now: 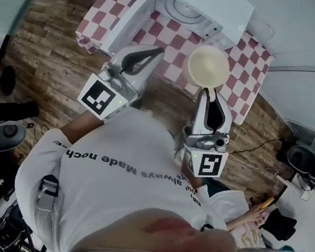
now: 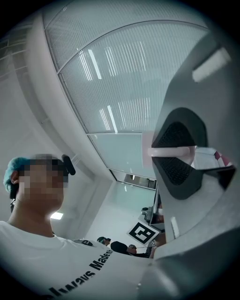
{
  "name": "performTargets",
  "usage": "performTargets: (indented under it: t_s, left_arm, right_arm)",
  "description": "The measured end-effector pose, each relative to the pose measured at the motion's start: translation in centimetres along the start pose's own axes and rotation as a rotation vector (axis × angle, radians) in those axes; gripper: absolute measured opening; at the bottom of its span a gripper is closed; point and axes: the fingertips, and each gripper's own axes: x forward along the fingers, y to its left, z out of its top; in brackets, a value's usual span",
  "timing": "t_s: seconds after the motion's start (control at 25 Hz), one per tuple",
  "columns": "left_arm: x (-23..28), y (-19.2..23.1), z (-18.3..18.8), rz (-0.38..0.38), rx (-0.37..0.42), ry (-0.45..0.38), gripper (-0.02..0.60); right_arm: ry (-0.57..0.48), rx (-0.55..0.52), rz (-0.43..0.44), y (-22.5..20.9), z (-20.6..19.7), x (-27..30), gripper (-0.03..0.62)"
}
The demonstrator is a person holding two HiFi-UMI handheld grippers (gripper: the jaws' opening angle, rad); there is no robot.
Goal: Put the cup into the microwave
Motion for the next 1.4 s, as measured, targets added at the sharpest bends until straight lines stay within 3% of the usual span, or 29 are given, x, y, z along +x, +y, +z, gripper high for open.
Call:
performTargets:
  t_s: [0.28, 0.48, 0.72, 1.12, 1.4]
  left_arm:
    - [1.0, 7.5, 0.1, -0.025, -0.019, -0.006, 0.003]
    - [1.8, 10.5, -0.1, -0.045, -0.015, -0.016, 0.003]
    - [2.8, 11.3, 0.1, -0.073, -0.012, -0.019, 0.003]
    - [4.7, 11.3, -0.8, -0.052, -0.029, 0.001, 0.003]
    - [6.4, 11.5, -2.9, -0.037, -0.045, 0.012, 0.003]
  right_arm:
    - [-0.003, -0.022, -0.014, 0.3, -0.9, 7.9, 0.038]
    - [-0.015, -0.027, -0.032, 0.4, -1.7, 10.9, 0.038]
    - [-0.011, -0.017, -0.055, -0.3, -2.2, 11.8, 0.038]
    - [0.008, -0.012, -0.046, -2.4, -2.5, 11.6, 0.038]
    - [0.045, 0.004, -0.036, -3.7, -5.5, 11.6, 0.038]
